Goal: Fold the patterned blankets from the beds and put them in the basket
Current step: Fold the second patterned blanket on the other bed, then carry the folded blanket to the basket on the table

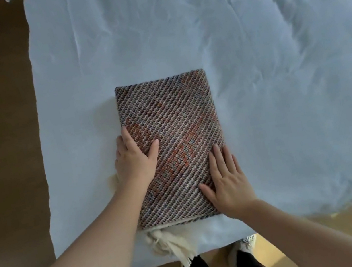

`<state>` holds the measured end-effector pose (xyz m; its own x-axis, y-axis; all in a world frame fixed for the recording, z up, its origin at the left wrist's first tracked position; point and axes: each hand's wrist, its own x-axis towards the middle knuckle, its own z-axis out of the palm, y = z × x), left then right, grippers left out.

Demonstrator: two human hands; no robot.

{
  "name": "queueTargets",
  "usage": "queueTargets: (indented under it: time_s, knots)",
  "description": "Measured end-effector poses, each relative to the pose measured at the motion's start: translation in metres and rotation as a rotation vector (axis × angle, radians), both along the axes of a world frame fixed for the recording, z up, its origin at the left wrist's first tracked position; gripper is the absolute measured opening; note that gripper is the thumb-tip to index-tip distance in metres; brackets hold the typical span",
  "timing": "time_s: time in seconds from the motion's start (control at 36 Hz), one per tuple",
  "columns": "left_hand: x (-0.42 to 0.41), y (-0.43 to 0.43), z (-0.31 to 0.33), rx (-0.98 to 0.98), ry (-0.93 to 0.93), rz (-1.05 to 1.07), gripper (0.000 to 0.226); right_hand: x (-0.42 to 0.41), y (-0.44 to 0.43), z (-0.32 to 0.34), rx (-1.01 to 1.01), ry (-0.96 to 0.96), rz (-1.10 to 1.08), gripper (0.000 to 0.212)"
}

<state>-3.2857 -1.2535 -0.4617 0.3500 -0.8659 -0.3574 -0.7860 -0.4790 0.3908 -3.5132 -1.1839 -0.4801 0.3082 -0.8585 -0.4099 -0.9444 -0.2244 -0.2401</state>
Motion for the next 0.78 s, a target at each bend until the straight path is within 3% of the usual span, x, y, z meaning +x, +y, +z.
queueTargets:
  time_s: [0.11, 0.25, 0.36, 0.44, 0.56, 0.78]
  knots:
    - [0.009, -0.009, 0.003, 0.046, 0.166, 0.278, 0.111, -0.005, 0.004, 0.000, 0.082, -0.129, -0.157, 0.086]
    - [0.024, -0.019, 0.003, 0.137, 0.433, 0.397, 0.104, 0.010, -0.069, 0.023, 0.080, -0.513, -0.644, 0.078]
    - [0.028, -0.020, 0.004, 0.112, 0.613, 0.400, 0.062, 0.016, -0.112, 0.028, 0.208, -0.640, -0.807, 0.052]
    - [0.027, -0.022, 0.009, 0.058, 0.559, 0.314, 0.050, 0.012, -0.119, 0.030, 0.286, -0.690, -0.838, 0.050]
    - [0.024, -0.024, 0.032, -0.012, 0.418, 0.146, 0.052, 0.006, -0.118, 0.047, 0.409, -0.843, -0.897, 0.040]
    - [0.001, -0.029, 0.129, -0.136, 0.444, 0.018, 0.050, -0.014, -0.105, 0.140, 0.200, -0.863, -0.882, 0.038]
